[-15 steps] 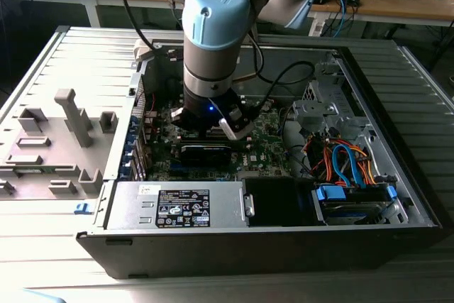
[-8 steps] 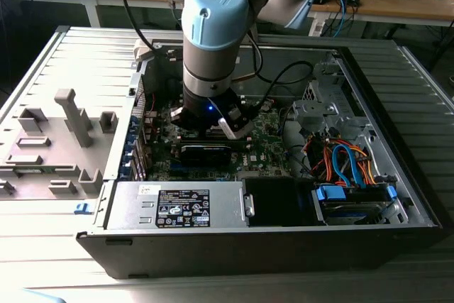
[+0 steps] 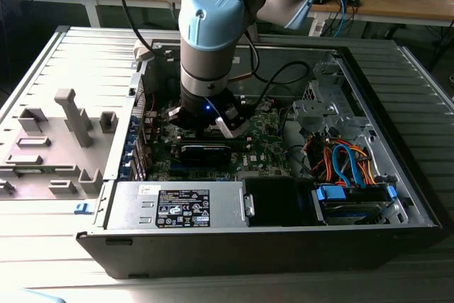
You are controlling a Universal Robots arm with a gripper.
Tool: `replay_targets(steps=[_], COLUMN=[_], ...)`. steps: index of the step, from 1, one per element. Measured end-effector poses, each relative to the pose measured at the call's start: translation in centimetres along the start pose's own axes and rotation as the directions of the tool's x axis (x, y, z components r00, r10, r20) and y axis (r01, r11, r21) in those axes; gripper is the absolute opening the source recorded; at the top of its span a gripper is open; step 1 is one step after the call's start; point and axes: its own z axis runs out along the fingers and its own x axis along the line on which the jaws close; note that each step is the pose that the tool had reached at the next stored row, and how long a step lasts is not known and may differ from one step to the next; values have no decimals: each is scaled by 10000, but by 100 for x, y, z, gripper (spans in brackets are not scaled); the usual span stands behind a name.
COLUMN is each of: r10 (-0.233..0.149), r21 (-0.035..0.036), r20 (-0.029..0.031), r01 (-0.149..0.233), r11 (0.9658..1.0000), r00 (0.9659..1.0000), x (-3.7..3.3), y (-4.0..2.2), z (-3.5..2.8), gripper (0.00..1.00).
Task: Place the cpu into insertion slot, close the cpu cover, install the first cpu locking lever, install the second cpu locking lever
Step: 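Install the second cpu locking lever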
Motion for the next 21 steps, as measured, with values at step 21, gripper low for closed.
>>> replay_targets(steps=[21], r10=[103], r21=[1363], r20=[-414], r01=[-46], r11=[9907], r00=[9991], x=[-491], y=[259], z=[-22], gripper=[11])
